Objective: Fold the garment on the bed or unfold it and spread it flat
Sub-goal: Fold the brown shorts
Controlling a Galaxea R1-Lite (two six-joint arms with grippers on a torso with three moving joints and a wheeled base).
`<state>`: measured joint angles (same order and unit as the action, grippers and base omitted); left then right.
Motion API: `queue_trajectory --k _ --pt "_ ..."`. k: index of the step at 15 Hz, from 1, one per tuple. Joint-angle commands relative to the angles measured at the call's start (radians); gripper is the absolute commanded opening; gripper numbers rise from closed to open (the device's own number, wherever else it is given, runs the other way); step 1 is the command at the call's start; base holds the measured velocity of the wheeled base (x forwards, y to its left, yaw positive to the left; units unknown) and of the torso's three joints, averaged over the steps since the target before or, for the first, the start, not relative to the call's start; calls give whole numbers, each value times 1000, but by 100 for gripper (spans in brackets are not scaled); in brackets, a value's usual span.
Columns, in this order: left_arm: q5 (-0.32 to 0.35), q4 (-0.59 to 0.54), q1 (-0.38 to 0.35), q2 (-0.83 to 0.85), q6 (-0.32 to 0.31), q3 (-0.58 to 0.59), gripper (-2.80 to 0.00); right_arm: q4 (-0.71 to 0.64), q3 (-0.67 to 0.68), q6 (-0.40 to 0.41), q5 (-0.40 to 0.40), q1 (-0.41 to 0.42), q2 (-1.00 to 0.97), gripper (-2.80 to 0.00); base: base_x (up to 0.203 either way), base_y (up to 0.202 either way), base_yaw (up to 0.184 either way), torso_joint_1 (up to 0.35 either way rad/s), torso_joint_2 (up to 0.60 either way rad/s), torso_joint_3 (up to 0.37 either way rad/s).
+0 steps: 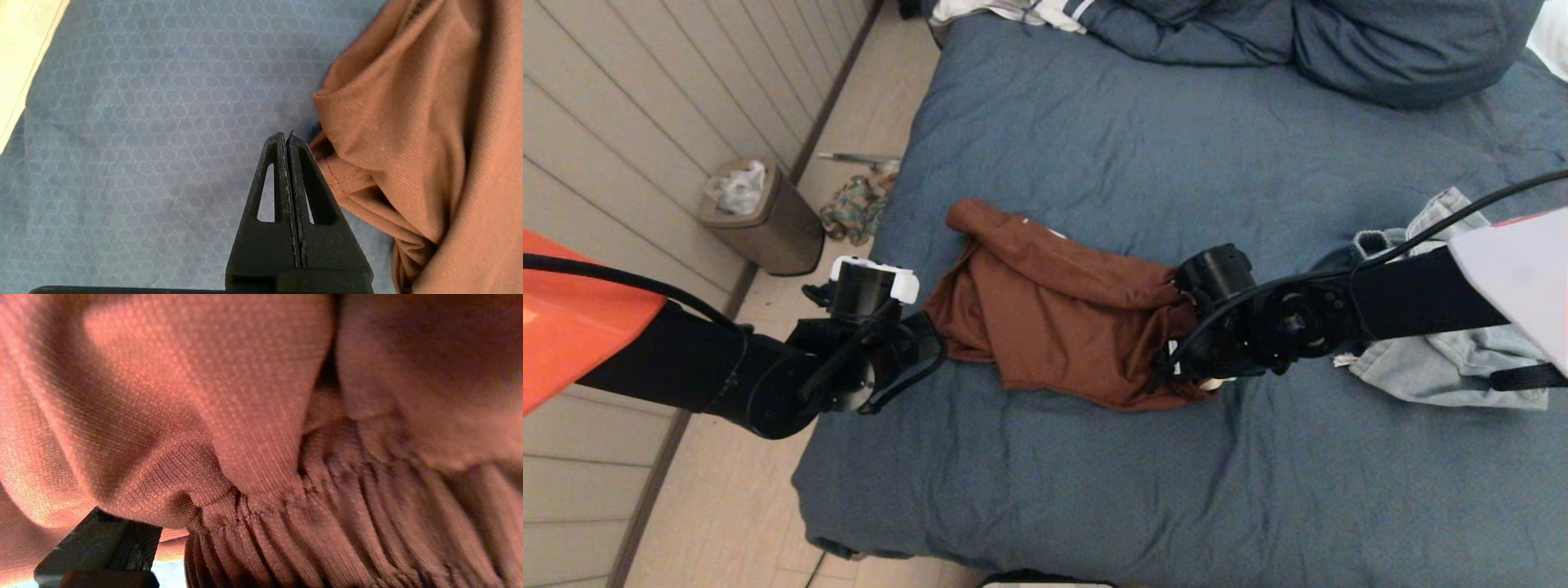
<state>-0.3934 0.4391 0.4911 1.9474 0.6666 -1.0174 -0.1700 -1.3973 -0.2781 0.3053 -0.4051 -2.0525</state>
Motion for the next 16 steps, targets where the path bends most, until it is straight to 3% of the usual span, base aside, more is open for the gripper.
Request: queue_trajectory --k 1,8,12,16 --pt "-2 3 1 2 4 0 -280 5 6 -13 1 -10 -12 -280 0 0 0 0 0 0" --pt "-2 5 0 -9 4 7 -280 14 1 -23 0 -12 -4 -280 0 0 0 0 0 0" --pt "-2 15 0 -44 1 15 -280 92 38 -73 1 -3 110 -280 0 0 0 0 0 0" --pt "-2 13 1 -85 -1 30 -280 5 107 -76 0 20 306 -280 0 0 0 0 0 0"
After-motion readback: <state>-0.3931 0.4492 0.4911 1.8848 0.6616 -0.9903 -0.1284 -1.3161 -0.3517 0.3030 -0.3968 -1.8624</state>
